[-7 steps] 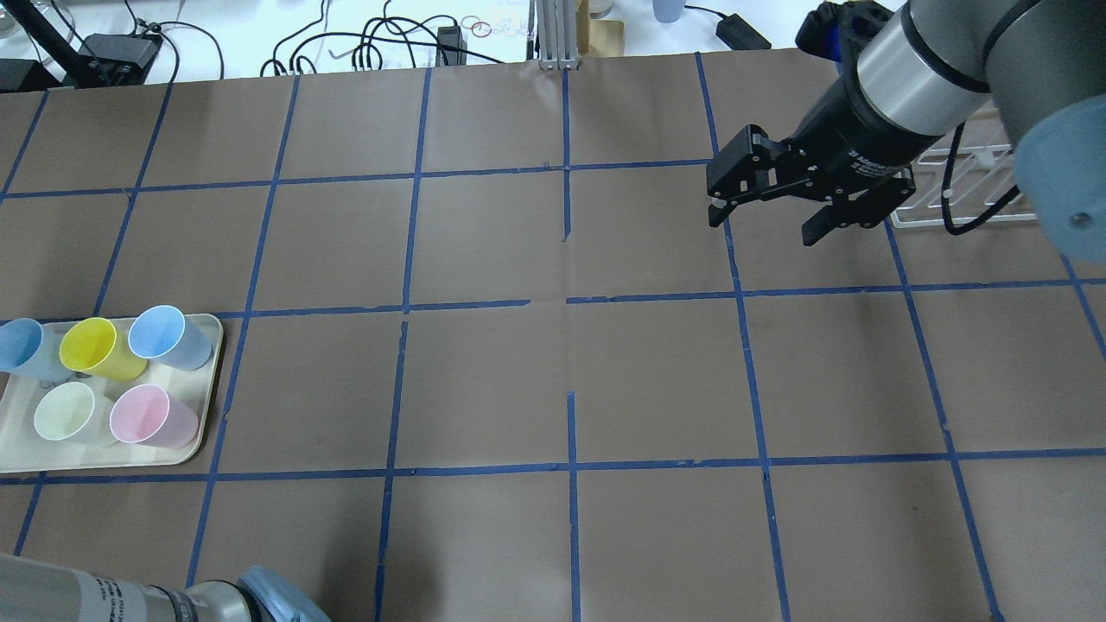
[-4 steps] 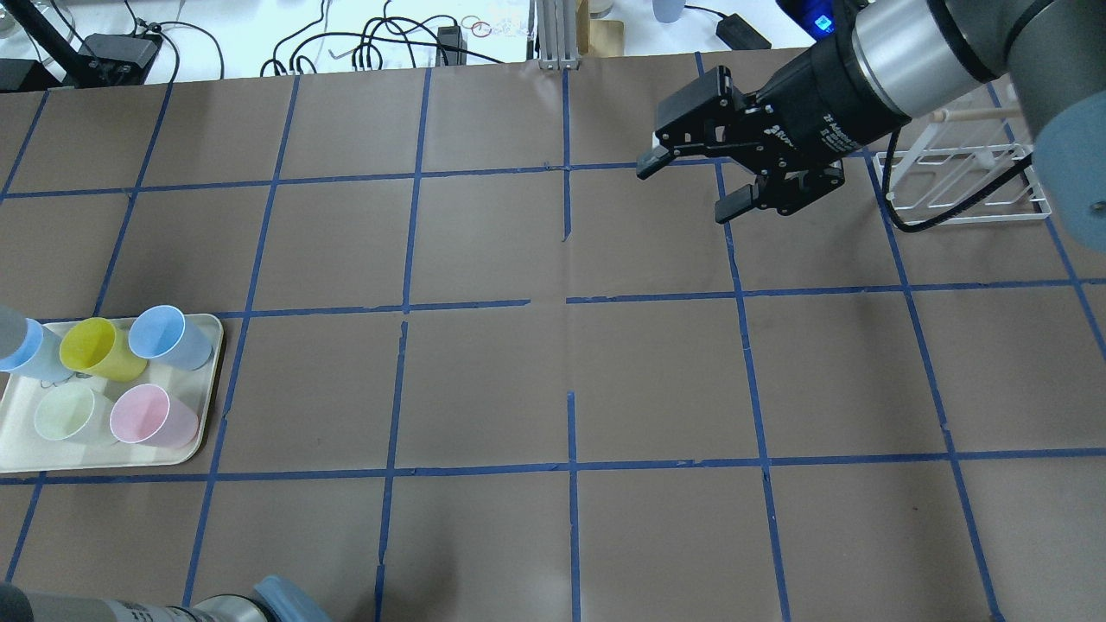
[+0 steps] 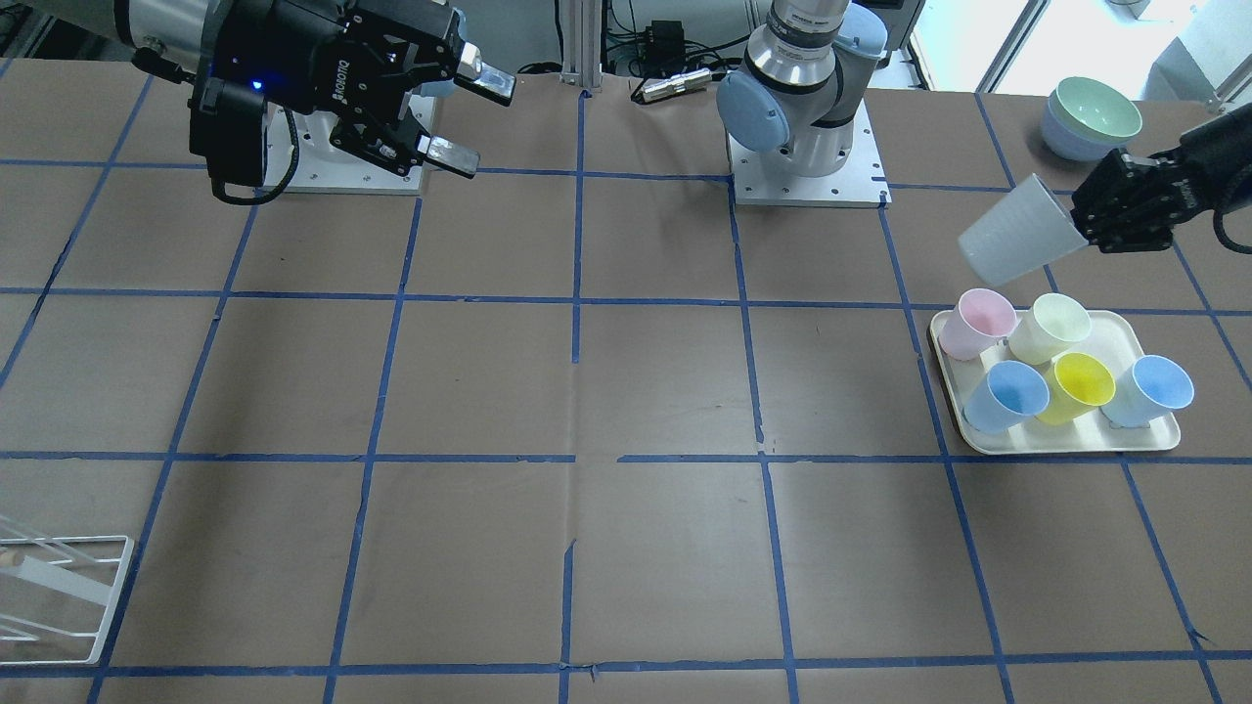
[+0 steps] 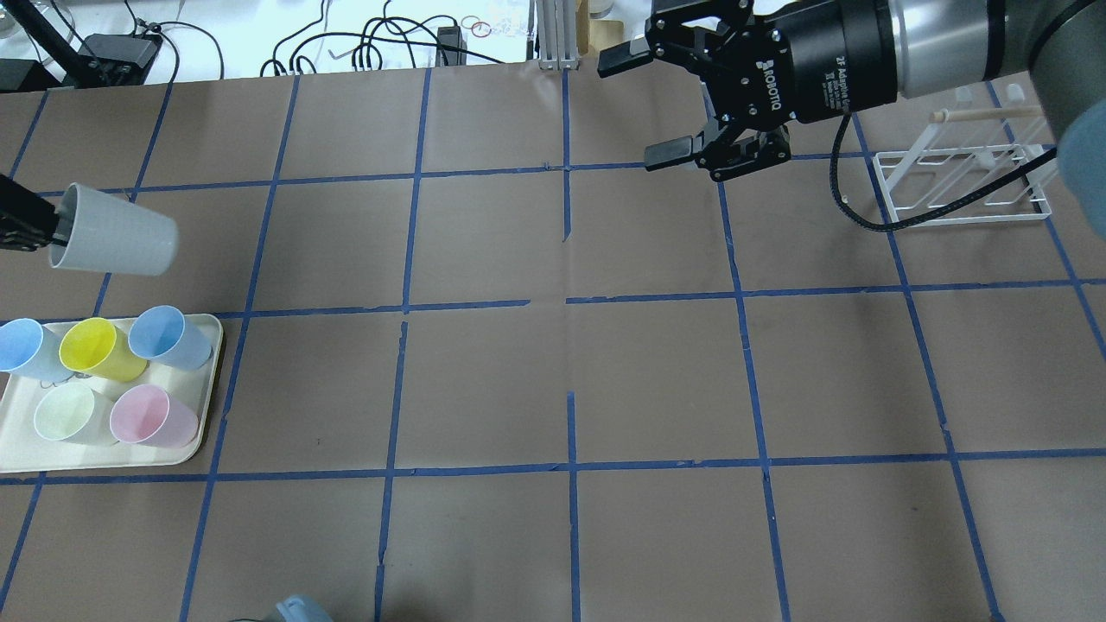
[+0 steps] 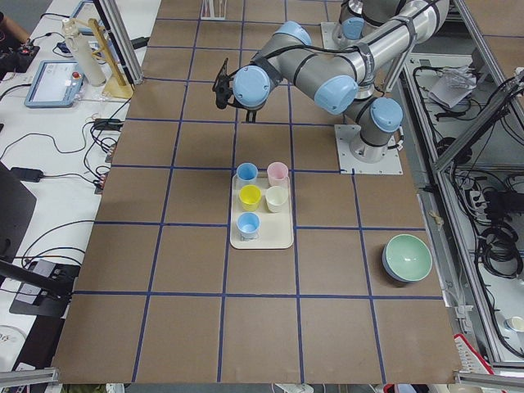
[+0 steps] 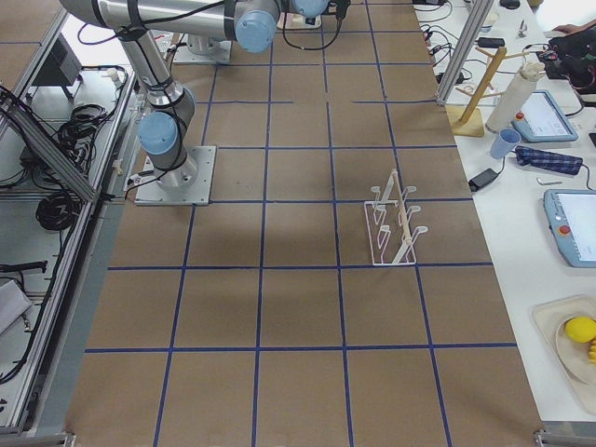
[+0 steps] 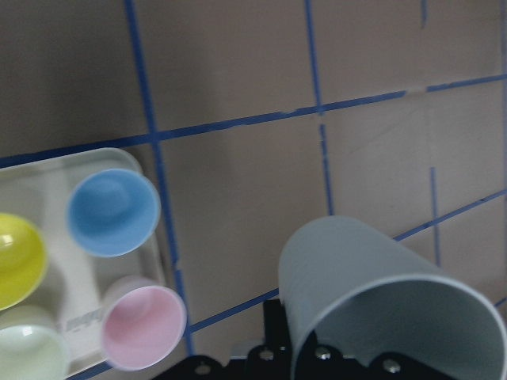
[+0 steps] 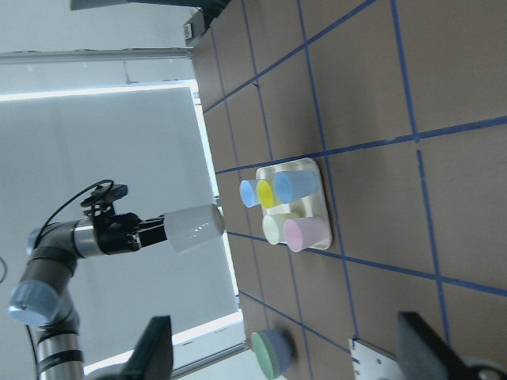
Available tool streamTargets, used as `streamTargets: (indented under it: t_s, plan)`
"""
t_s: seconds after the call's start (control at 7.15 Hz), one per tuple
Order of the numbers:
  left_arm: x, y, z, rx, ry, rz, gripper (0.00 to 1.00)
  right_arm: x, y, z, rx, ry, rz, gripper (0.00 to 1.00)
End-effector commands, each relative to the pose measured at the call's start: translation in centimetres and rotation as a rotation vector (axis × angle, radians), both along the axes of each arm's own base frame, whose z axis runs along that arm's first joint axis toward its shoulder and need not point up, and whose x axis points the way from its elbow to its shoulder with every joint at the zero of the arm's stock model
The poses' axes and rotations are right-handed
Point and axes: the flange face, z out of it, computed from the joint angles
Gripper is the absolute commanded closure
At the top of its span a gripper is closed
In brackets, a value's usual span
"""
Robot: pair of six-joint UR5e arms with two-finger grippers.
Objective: Transfer IKEA cup to right arm and place on rack
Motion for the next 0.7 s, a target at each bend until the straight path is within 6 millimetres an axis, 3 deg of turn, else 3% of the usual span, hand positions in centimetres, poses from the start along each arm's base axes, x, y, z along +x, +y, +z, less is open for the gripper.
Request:
streamTargets:
  t_s: [0.0, 0.14, 0.56]
  plan:
    - [-8.9, -2.2, 0.6, 0.060, 0.249, 0.103, 1.00, -1.9, -0.4, -2.8, 0.050, -0.237, -0.081, 0.00]
    - [-13.3, -3.0, 0.8, 0.068, 0.353, 0.131, 1.00, -1.9, -0.3, -3.5, 0.029, -0.311, -0.092, 0.00]
    - [-22.6, -3.7, 1.5, 0.092, 0.516, 0.111, 1.00, -1.6, -0.3, -4.9, 0.037, -0.403, -0.109, 0.00]
